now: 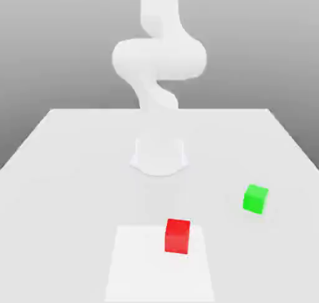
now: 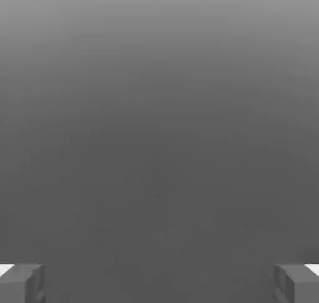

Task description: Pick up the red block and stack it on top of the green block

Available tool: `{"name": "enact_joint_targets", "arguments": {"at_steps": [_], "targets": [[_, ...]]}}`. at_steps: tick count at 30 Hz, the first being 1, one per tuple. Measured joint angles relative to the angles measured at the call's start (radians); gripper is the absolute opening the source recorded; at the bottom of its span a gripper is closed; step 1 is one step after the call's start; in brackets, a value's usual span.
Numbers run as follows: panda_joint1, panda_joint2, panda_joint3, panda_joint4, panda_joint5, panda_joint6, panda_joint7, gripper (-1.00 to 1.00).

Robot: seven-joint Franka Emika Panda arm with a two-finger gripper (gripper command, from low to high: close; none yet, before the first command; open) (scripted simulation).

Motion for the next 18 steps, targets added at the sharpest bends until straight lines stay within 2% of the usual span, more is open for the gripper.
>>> {"name": "enact_joint_targets", "arguments": {"at_steps": [12,18], "targets": [[-0.047,0.428,0.103,-0.308,-0.040,0.280,0.173,0.00],[-0.028,0.674,0.120,-0.467,0.013,0.448,0.214,0.00]]}}
